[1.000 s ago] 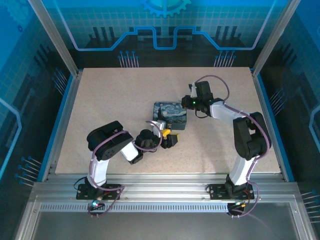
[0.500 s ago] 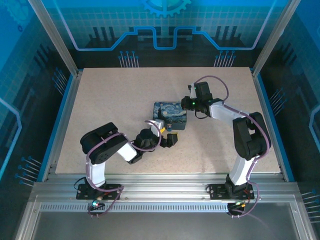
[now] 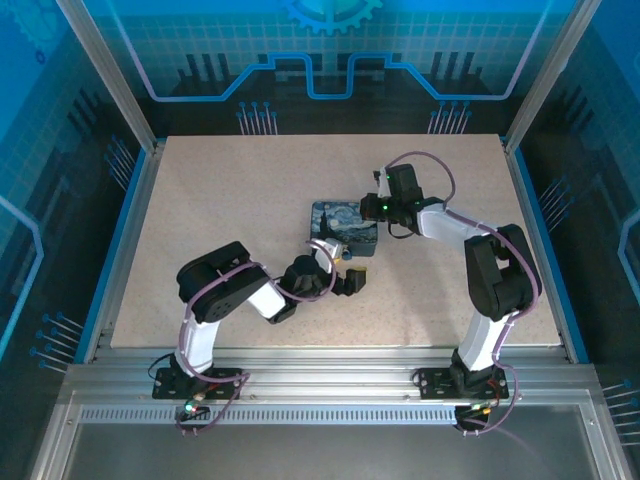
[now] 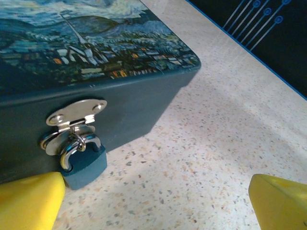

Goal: Unlock the padlock with the key

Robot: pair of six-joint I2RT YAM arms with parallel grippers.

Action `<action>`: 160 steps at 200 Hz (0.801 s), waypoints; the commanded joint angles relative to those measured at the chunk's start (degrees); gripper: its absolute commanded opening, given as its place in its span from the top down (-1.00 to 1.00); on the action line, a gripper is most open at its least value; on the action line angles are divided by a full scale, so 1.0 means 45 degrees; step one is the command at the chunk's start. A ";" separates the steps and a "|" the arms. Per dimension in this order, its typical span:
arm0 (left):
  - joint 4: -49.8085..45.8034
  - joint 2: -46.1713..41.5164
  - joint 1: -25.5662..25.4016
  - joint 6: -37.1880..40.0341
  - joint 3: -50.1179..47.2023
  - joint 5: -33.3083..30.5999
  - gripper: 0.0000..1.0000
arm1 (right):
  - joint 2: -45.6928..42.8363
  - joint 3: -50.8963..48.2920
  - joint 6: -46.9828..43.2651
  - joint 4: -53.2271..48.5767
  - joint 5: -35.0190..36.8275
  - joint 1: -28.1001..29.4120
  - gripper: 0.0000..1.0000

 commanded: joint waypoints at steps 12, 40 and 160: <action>0.0931 0.0402 -0.0068 0.0296 0.0238 0.1070 -0.94 | 0.0089 -0.0002 -0.0032 0.0116 -0.0248 0.0239 1.00; 0.1583 0.0580 0.0229 -0.0230 0.0244 0.1868 -0.78 | -0.0015 -0.0061 -0.0081 0.0116 -0.0254 0.0318 1.00; 0.2280 0.0235 0.1647 -0.2920 -0.0396 0.3263 -0.76 | -0.1196 0.1389 -0.1081 -0.2289 0.1673 -0.0018 1.00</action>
